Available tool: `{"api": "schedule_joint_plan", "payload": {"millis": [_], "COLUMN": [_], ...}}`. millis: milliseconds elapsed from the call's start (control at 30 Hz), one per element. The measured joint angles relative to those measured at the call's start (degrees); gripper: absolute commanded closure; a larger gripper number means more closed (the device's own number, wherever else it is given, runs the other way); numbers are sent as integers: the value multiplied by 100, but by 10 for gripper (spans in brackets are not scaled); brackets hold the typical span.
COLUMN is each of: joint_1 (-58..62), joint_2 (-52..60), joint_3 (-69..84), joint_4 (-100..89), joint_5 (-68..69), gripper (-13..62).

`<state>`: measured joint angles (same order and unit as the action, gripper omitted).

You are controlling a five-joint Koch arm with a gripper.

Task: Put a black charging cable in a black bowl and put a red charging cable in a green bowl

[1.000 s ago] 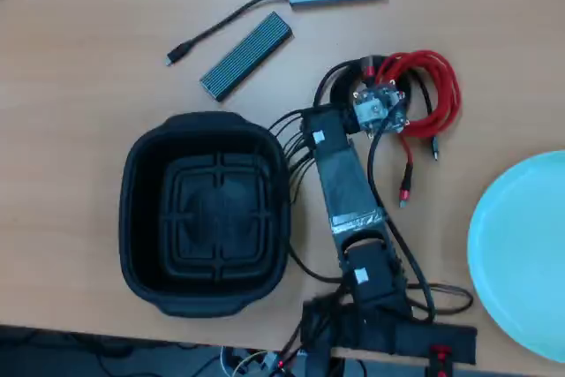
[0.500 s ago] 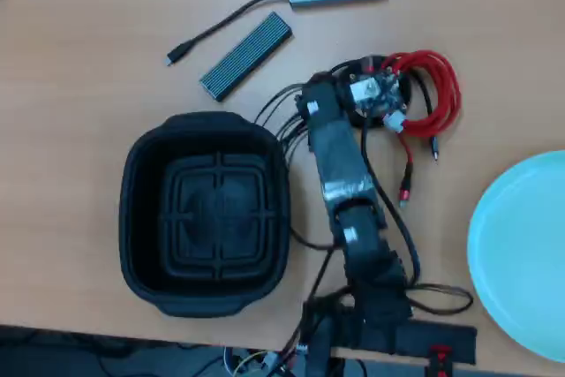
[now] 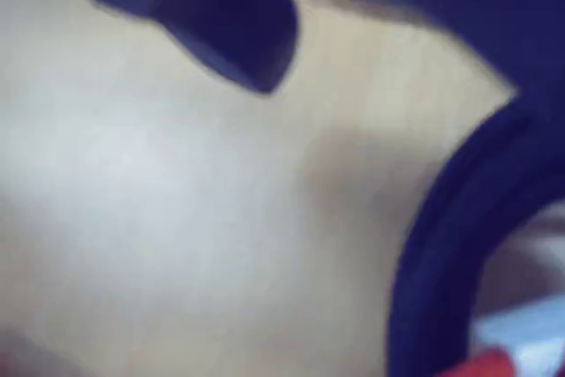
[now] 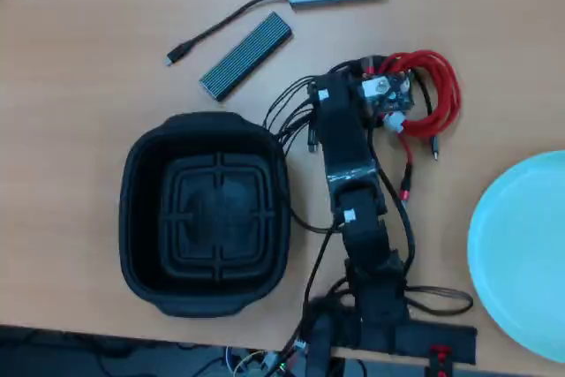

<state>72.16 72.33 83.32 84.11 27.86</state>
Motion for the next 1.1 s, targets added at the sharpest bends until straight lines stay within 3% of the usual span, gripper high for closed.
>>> {"api": "schedule_joint_plan", "payload": {"millis": [500,667,933,1100], "joint_1": [-79,-88,-88,-105], "joint_2": [-677,-677,-677,-686], "joint_3": [0,-9,-158,-123], "joint_4": [26,26,35,158], "joint_5": [35,44,35,18], "gripper": [-54,123,590,554]}}
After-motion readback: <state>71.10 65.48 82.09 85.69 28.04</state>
